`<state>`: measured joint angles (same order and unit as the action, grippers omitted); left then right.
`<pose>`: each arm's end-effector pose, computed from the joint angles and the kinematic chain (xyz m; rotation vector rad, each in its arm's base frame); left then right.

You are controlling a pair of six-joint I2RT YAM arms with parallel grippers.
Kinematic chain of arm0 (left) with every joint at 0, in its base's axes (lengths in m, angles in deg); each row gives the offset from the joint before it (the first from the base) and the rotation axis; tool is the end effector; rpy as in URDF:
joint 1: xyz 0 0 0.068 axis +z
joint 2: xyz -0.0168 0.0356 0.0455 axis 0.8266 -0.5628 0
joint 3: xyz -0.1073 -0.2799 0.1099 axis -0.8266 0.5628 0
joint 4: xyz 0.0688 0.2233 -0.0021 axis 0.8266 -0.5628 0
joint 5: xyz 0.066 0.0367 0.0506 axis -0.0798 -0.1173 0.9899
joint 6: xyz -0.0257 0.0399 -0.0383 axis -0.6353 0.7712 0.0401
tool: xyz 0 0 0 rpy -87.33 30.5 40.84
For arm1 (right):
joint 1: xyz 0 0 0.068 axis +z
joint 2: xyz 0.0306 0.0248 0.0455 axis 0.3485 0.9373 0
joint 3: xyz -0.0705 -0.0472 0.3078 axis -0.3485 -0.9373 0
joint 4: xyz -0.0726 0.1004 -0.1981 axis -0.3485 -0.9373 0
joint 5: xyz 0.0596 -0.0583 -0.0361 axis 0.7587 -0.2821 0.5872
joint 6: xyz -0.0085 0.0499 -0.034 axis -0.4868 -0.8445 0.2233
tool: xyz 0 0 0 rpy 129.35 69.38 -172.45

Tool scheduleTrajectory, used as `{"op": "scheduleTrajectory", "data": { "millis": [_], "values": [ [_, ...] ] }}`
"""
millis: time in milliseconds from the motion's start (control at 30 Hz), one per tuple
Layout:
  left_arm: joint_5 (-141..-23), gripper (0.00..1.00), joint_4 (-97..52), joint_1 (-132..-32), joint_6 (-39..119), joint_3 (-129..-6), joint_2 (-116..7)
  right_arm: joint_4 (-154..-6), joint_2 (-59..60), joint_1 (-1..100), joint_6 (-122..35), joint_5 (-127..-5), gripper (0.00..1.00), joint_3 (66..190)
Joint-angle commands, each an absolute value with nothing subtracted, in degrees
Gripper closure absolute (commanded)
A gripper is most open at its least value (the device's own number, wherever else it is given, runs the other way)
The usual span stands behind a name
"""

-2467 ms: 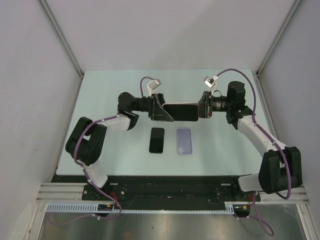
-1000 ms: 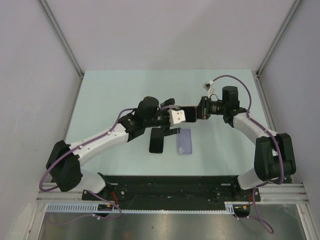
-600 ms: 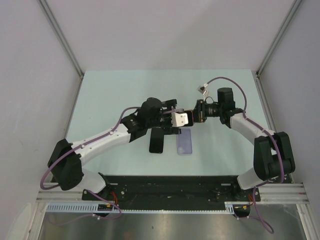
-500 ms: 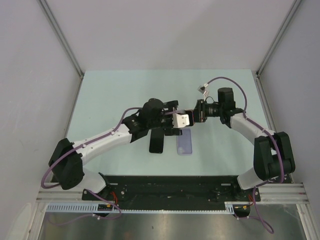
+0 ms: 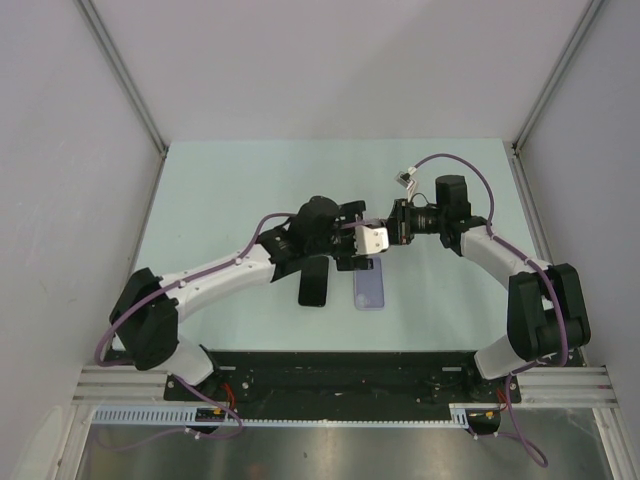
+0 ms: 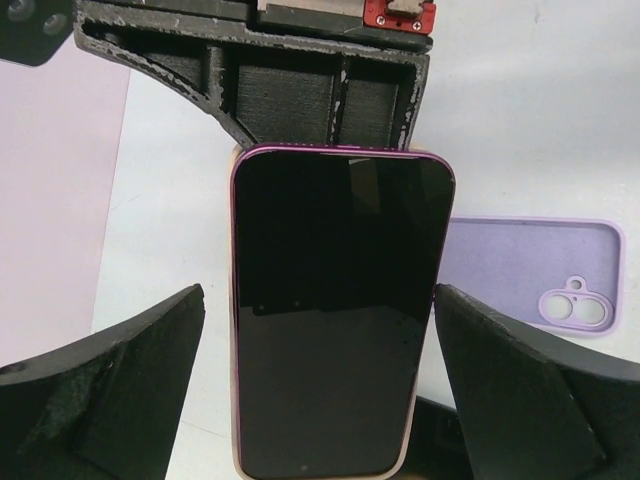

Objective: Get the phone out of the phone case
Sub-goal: Remove the phone from the phone case.

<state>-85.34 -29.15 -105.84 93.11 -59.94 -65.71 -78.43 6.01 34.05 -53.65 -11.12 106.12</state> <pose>0.2033 -0.2575 0.3467 1.5497 1.3278 -0.3036 0.2781 0.1093 0.3074 -0.6180 2.0265 1.4754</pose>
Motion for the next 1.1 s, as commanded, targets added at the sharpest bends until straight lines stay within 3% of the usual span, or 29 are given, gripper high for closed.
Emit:
{"op": "scheduleTrajectory", "data": {
  "millis": [0, 333, 433, 467, 533, 567, 700, 833, 1067],
  "values": [
    [-84.5, 0.01, -28.1, -106.3, 91.6, -63.0, -66.4, -76.5, 4.6, 34.2, -53.4, -8.2, 1.0, 106.7],
    [-86.1, 0.21, -28.4, -106.3, 90.8, -63.6, -67.3, -76.3, 4.3, 34.2, -53.4, -8.3, 1.0, 106.7],
    [-87.2, 0.36, -29.1, -106.3, 90.5, -63.7, -67.4, -76.2, 4.2, 34.1, -53.5, -8.5, 1.0, 106.7],
    [-87.3, 0.52, -29.2, -106.4, 90.5, -63.8, -67.5, -76.2, 4.2, 34.0, -53.4, -8.6, 1.0, 106.7],
    [-87.6, 0.61, -29.4, -106.3, 90.2, -63.9, -67.4, -76.4, 4.1, 33.9, -53.0, -9.0, 1.0, 106.7],
    [-87.5, 0.72, -29.4, -106.4, 90.0, -64.0, -67.5, -76.4, 4.1, 33.7, -52.7, -9.2, 1.0, 106.7],
    [-87.8, 0.89, -29.4, -106.3, 88.1, -64.5, -67.3, -76.7, 3.8, 32.8, -52.2, -10.1, 1.0, 106.7],
    [-88.8, 1.0, -29.6, -106.2, 85.4, -65.2, -67.0, -76.9, 3.8, 31.7, -52.1, -11.8, 1.0, 106.7],
    [-95.4, 1.0, -29.6, -103.4, 77.5, -67.4, -66.6, -76.7, 3.6, 30.9, -51.8, -12.5, 1.0, 106.7]
  ]
}}
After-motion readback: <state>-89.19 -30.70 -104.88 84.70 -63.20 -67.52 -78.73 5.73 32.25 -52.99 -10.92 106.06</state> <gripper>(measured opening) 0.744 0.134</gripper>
